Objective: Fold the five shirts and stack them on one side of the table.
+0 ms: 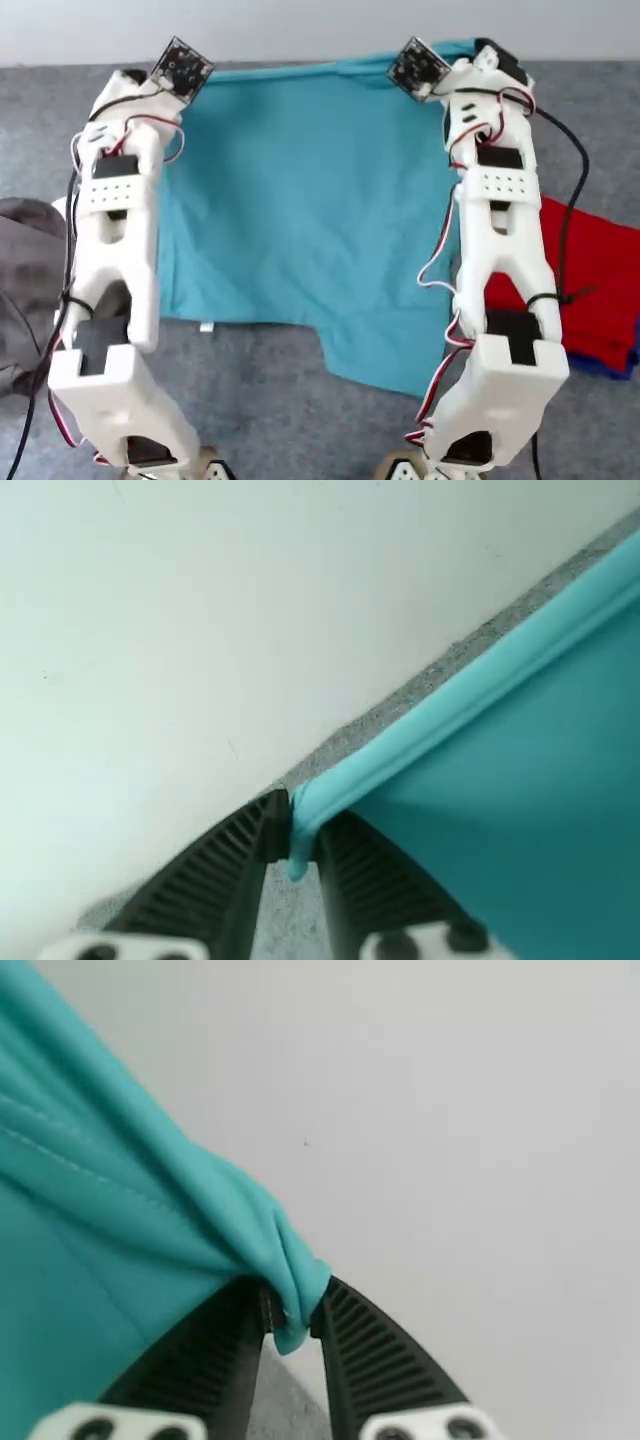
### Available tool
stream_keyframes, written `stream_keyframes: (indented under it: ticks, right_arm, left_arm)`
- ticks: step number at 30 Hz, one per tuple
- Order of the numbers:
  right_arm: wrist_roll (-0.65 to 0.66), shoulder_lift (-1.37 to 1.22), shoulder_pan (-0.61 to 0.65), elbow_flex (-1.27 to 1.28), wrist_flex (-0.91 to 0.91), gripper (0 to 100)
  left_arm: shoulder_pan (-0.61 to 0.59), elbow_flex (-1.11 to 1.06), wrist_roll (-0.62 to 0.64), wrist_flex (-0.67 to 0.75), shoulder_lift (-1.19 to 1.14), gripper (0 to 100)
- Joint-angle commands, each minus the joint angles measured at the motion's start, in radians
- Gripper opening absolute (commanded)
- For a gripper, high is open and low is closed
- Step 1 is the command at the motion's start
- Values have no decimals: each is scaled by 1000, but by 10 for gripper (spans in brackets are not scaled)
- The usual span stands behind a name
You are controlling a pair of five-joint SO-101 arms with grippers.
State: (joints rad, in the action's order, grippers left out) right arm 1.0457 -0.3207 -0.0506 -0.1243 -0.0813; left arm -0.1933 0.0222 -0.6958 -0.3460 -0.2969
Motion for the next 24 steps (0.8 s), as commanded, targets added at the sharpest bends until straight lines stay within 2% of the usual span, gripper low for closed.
stream_keyframes:
  ticks: [1,4,7,12,16,20,24]
  right_arm:
    - [5,16,-5,-64,-13,10]
    - [5,25,-4,-69,-131,10]
    - [5,70,-4,-69,-325,10]
    - [5,162,-7,-69,-727,10]
    - [-28,220,-15,-69,-964,10]
    - [-155,268,-15,-69,-1162,9]
    - [-227,283,-13,-69,-1380,11]
  left_arm:
    - [-3,68,-11,20,6,13]
    - [-3,70,-11,-38,8,13]
    - [-6,73,-12,-158,15,13]
    - [-3,73,-12,-465,74,13]
    - [-2,73,-15,-710,114,14]
    - [-11,73,-126,-891,133,14]
    - [-5,73,-216,-1096,152,14]
